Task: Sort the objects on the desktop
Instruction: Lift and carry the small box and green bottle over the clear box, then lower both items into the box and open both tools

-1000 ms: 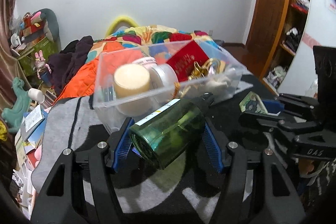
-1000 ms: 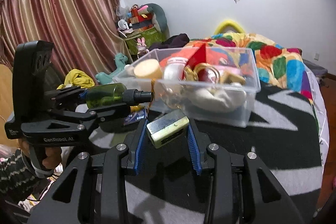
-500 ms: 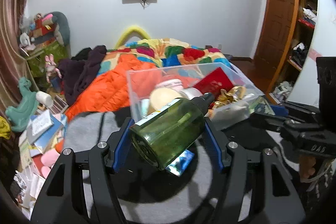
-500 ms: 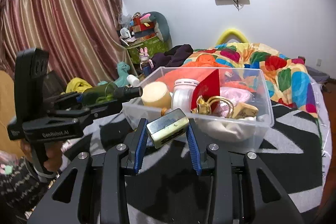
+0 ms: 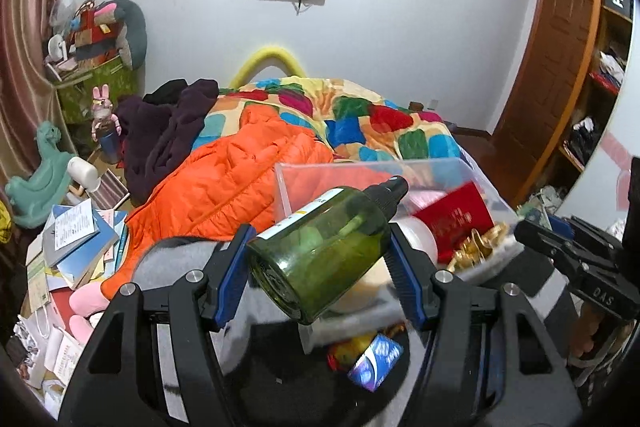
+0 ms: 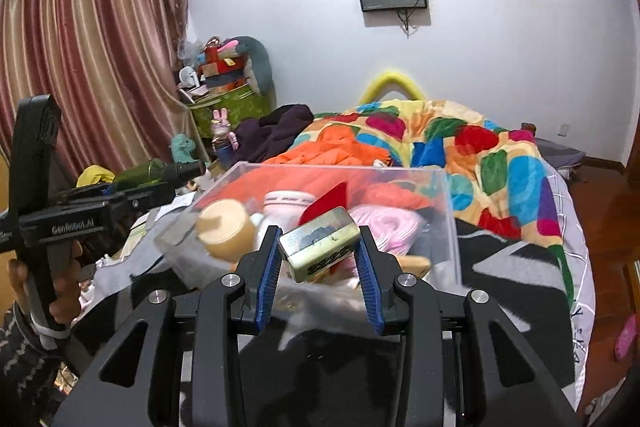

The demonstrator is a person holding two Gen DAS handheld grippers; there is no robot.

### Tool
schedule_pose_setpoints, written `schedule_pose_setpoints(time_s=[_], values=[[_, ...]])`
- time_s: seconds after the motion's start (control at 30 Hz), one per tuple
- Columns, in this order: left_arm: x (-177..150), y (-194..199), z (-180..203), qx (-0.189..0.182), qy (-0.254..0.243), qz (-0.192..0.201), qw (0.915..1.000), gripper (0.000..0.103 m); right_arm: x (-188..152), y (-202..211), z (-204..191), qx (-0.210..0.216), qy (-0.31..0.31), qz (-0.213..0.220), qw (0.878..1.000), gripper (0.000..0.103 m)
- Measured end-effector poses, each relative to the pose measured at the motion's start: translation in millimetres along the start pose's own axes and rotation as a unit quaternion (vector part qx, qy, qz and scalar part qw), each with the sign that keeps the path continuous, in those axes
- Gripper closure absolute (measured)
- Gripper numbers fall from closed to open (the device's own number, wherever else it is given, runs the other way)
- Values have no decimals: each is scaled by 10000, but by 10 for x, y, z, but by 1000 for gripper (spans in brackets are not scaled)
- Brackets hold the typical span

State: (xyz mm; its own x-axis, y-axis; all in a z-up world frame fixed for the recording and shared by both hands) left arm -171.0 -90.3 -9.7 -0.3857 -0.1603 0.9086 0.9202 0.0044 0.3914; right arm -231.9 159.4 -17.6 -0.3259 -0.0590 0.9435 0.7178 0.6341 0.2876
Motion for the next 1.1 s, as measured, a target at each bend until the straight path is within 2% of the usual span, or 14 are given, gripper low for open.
schedule_pose_setpoints(time_s=[0.23, 0.57, 0.8, 1.0, 1.1], values=[[96, -279, 40, 20, 9, -62, 10000, 39, -12, -135, 140, -309, 77, -83, 9995, 70], [-15, -714, 91, 75, 39, -357, 9993, 39, -127, -317, 256, -378, -41, -193, 9991, 70], [-86, -773, 184, 377, -410, -252, 9981, 39, -182, -362, 231, -391, 15, -216, 9990, 70], [-110, -775, 201, 448, -499, -222, 9975, 37, -189, -365, 145, -500, 239, -205, 9983, 69], [-110, -751, 198, 404, -439, -221, 9980, 36, -180, -348, 135, -526, 256, -199, 9981, 66]])
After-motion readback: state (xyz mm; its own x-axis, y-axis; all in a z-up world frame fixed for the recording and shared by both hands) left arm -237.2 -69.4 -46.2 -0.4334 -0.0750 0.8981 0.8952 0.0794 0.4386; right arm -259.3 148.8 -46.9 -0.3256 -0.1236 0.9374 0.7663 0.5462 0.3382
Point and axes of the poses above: each gripper's, at about its wrist camera, not at the fingertips, and y roughly against the way its jaws point, z to its right, x to its top, the point moved 1 cm from there along -y, roughly the way its jaws point, and after that the axes turned 15 degrees about z, right-handed, at the moved point
